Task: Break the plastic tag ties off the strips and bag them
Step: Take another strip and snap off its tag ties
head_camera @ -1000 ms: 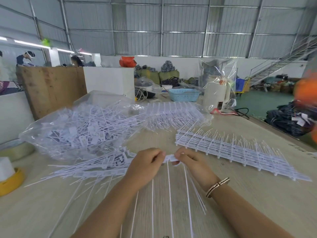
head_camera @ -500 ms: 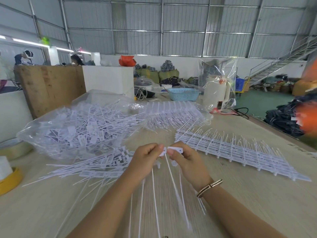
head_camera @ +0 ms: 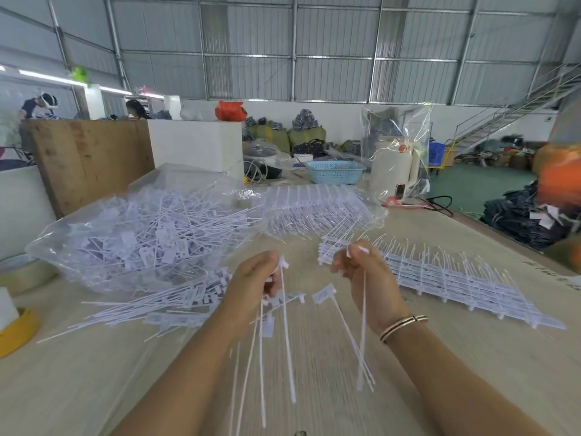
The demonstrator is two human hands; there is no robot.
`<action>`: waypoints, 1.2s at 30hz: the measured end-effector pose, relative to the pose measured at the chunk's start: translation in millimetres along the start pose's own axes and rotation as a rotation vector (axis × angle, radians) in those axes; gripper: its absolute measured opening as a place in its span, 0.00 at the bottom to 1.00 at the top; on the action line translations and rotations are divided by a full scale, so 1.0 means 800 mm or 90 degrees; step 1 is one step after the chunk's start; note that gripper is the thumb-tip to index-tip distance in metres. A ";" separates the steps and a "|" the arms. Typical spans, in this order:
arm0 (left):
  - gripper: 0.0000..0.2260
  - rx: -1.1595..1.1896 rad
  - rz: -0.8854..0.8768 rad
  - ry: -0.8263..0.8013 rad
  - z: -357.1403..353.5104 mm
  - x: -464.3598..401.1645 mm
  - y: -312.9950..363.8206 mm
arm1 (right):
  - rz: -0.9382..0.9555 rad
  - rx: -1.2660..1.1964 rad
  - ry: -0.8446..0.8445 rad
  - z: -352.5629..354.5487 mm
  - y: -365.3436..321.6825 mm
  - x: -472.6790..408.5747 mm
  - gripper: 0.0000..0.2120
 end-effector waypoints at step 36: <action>0.19 -0.640 -0.221 -0.049 -0.021 0.015 0.008 | -0.068 0.289 -0.210 -0.053 0.020 0.028 0.09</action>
Point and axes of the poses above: each hand's wrist, its own x-axis away from the middle knuckle, its own z-axis out of the back of the hand, y = z × x, the point moved 5 cm from there along -x, towards the middle knuckle
